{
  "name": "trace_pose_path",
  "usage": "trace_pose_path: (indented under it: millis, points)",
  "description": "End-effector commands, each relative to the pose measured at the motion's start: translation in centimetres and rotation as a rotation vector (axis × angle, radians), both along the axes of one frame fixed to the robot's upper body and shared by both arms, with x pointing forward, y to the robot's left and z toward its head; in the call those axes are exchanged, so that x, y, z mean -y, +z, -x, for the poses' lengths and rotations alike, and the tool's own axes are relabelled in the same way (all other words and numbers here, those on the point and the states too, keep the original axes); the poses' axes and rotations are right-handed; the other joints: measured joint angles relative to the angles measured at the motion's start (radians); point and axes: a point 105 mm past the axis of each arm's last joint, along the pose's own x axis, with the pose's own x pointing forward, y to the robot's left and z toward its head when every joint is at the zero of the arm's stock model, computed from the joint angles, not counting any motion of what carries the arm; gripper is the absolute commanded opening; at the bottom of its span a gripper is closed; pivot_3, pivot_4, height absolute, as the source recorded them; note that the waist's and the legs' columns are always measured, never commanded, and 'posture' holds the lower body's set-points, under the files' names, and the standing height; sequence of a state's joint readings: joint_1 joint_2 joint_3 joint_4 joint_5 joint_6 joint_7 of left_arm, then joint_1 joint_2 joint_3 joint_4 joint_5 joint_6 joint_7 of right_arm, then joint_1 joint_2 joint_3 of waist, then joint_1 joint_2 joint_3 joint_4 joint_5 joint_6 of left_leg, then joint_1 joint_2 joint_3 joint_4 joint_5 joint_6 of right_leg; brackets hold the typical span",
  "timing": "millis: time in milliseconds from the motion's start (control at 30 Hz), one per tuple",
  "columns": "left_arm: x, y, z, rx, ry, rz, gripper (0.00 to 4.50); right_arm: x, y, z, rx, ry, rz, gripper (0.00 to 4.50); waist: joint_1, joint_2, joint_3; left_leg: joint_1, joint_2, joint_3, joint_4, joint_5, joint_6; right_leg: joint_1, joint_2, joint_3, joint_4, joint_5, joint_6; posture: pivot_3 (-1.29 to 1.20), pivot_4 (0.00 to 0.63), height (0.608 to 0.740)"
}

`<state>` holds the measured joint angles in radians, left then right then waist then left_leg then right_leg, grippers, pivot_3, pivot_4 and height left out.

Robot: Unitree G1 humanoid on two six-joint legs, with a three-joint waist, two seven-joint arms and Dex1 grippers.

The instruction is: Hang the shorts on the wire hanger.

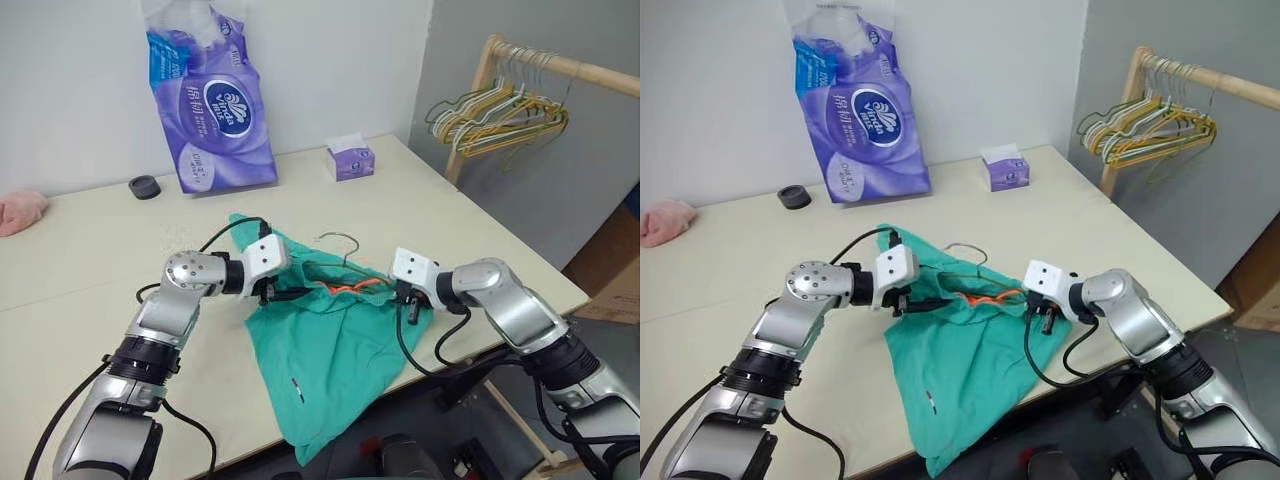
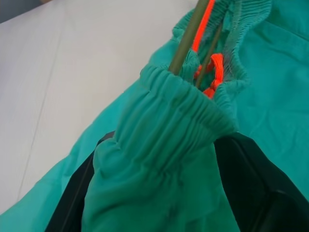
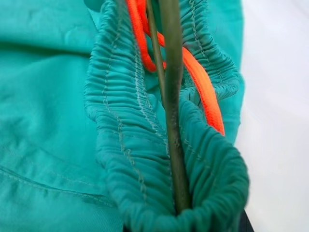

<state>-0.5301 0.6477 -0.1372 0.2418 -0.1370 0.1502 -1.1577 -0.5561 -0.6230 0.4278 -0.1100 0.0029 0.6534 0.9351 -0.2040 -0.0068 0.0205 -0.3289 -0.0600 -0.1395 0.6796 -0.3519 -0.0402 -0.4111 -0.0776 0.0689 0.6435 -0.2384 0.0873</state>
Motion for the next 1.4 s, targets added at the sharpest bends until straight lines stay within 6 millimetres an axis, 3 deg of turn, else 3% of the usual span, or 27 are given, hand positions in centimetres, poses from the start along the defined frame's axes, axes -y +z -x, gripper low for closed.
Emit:
trace_pose_path:
  millis: [33, 200, 333, 633, 733, 1133, 1400]
  points:
    - [-2.9, 1.7, -0.6, -0.033, 0.071, 0.045, 3.1, 0.8, 1.6, -0.1, 0.047, -0.025, -0.025, 0.0, -0.001, 0.0, 0.0, 0.0, 0.0, 0.0, 0.0, 0.0, 0.0, 0.0, 0.0, 0.0, 0.0, 0.0, 0.0, -0.24, 0.0, 0.74]
    - [-3.7, 1.8, -1.5, -0.012, 0.101, 0.038, 4.48, 1.2, 1.7, 0.3, 0.044, -0.035, -0.027, 0.0, 0.001, 0.0, 0.0, 0.0, -0.001, 0.0, 0.0, 0.0, 0.0, 0.0, -0.001, 0.0, 0.0, 0.0, 0.0, -0.25, 0.0, 0.74]
    - [-3.4, 1.2, -1.5, -0.017, 0.065, 0.001, 4.48, 1.2, 1.9, 0.5, 0.043, -0.031, -0.026, 0.0, -0.001, 0.0, 0.0, 0.0, -0.001, 0.0, 0.0, 0.0, 0.0, 0.0, -0.001, 0.0, 0.0, 0.0, 0.0, -0.25, 0.0, 0.74]
    - [-2.4, -0.1, -3.9, 0.052, 0.109, -0.02, 4.48, 0.9, 2.1, 1.2, 0.037, -0.007, -0.025, 0.0, 0.0, 0.0, 0.0, 0.0, -0.001, 0.0, 0.0, 0.0, 0.0, 0.0, -0.001, -0.001, 0.0, 0.0, 0.0, -0.25, 0.0, 0.74]
    - [-1.9, 0.1, -4.1, 0.053, 0.091, 0.016, 3.87, 1.0, 2.0, 1.5, 0.031, -0.004, -0.022, 0.0, -0.001, 0.0, 0.0, 0.0, -0.001, 0.0, 0.0, 0.0, 0.0, 0.0, -0.001, 0.0, 0.0, 0.0, 0.0, -0.26, 0.0, 0.74]
    - [-3.5, -0.6, -4.7, 0.115, 0.123, -0.074, 0.17, 2.5, 1.7, 2.6, -0.001, -0.021, 0.002, 0.0, -0.012, 0.0, 0.0, 0.0, -0.001, 0.0, 0.0, 0.0, 0.0, 0.0, -0.002, -0.001, 0.0, 0.0, 0.0, -0.26, 0.0, 0.74]
    - [-4.6, -1.3, -5.0, 0.145, 0.17, -0.134, 0.04, 3.6, 1.9, 4.5, -0.044, 0.024, 0.032, 0.0, -0.011, 0.0, 0.0, -0.001, -0.002, 0.0, 0.0, 0.0, 0.0, 0.0, -0.003, -0.001, -0.001, 0.0, 0.0, -0.26, 0.0, 0.74]
